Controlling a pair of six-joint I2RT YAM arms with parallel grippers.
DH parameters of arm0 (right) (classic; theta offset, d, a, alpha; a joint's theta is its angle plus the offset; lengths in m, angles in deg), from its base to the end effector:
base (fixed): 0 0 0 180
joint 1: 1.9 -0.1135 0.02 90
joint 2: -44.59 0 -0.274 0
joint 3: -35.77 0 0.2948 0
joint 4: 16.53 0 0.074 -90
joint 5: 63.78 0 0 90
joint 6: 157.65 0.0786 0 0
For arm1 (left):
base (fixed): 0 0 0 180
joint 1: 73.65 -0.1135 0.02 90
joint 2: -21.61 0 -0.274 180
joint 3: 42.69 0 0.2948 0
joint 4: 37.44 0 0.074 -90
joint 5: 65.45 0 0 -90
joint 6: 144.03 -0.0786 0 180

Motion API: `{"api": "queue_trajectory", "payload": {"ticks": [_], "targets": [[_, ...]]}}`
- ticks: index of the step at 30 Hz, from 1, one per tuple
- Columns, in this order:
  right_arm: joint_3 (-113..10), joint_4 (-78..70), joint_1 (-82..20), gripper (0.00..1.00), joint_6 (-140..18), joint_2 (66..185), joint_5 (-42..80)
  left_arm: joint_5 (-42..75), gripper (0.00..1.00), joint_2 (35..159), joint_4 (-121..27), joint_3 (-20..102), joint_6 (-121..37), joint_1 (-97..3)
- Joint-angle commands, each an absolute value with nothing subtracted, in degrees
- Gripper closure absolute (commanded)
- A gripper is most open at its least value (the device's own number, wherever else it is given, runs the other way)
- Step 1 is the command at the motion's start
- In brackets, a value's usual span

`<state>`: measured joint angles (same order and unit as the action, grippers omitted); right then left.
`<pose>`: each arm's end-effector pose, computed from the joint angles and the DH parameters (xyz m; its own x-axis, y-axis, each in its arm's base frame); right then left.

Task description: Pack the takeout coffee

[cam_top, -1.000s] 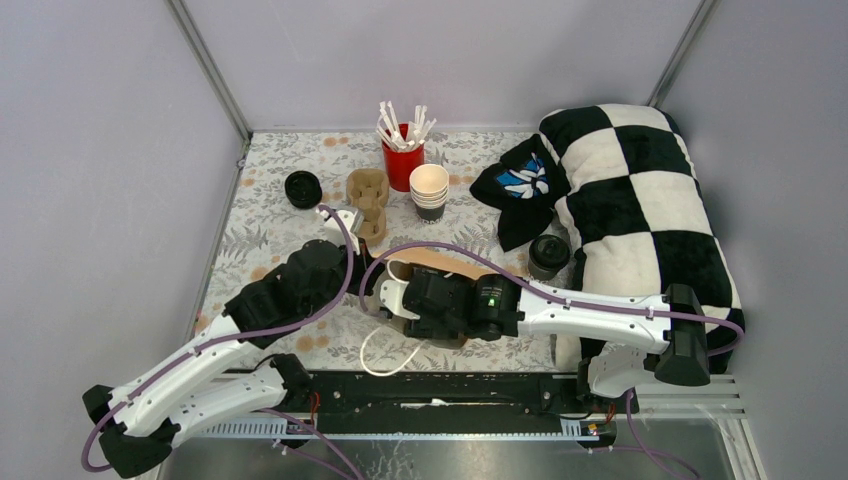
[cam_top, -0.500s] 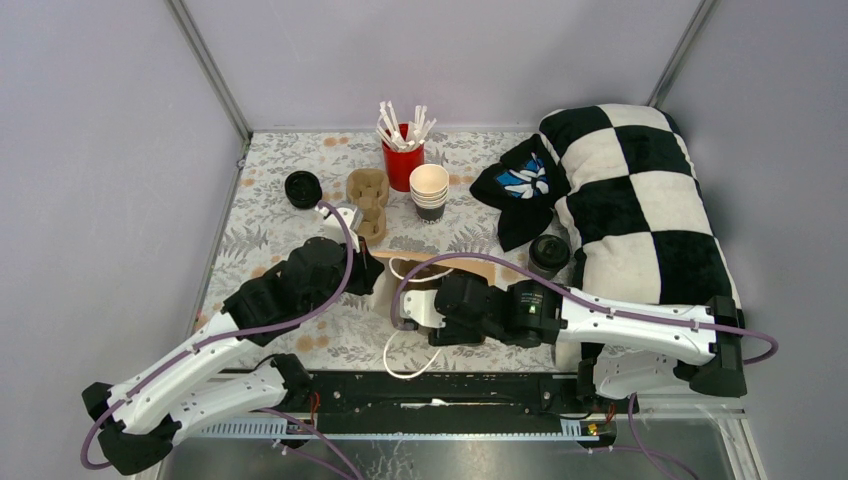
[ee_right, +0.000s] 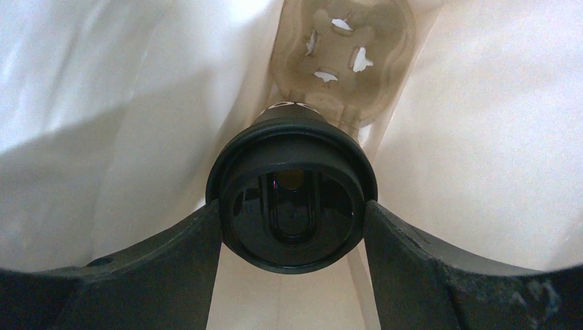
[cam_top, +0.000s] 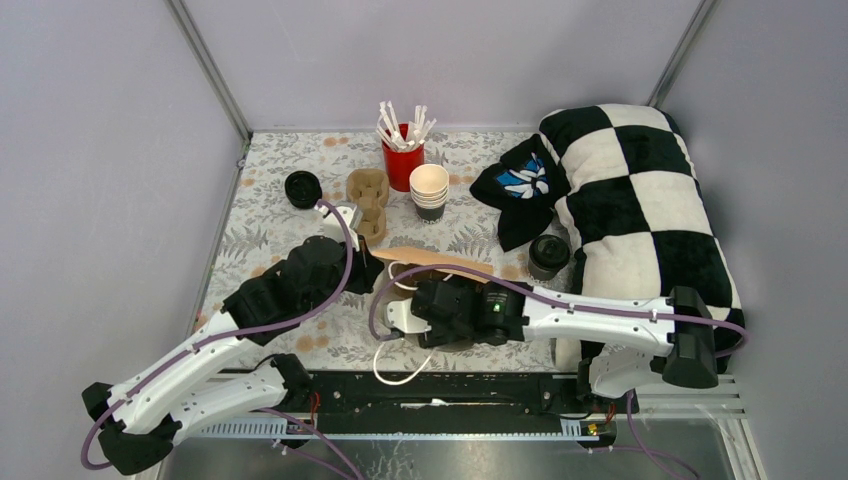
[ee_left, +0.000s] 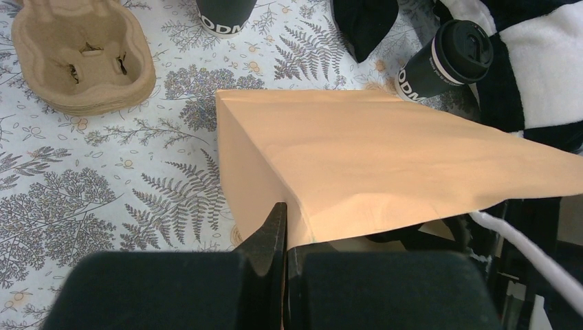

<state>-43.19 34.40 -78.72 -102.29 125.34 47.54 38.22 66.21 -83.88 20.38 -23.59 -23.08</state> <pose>0.1099 0.3438 0.2576 0.3378 -0.8800 -0.3339 -0.8081 -0.0892 -0.5823 0.1651 -0.1715 0.3288 -0.5699 -0.0820 -0.8176 0.3819 0.8546 -0.3519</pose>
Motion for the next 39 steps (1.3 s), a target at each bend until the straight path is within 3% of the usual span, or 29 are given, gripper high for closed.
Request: {"api": "queue_trajectory", "payload": {"ticks": [1,18,33,39], "targets": [[-48.2,32.6,-76.7,0.69,-102.3,127.3,50.5,36.2,1.0,63.5,-80.2,19.7,-23.0,-23.0],[-42.2,25.9,-71.7,0.71,-104.2,120.5,50.7,36.7,1.0,61.8,-80.5,16.8,-26.0,-23.0],[-51.9,27.8,-71.7,0.71,-104.0,129.8,43.6,41.8,1.0,68.4,-82.3,24.8,-29.2,-23.0],[-51.3,31.0,-71.7,0.72,-101.6,125.7,43.8,43.9,1.0,67.2,-83.0,23.1,-29.7,-23.1]]}}
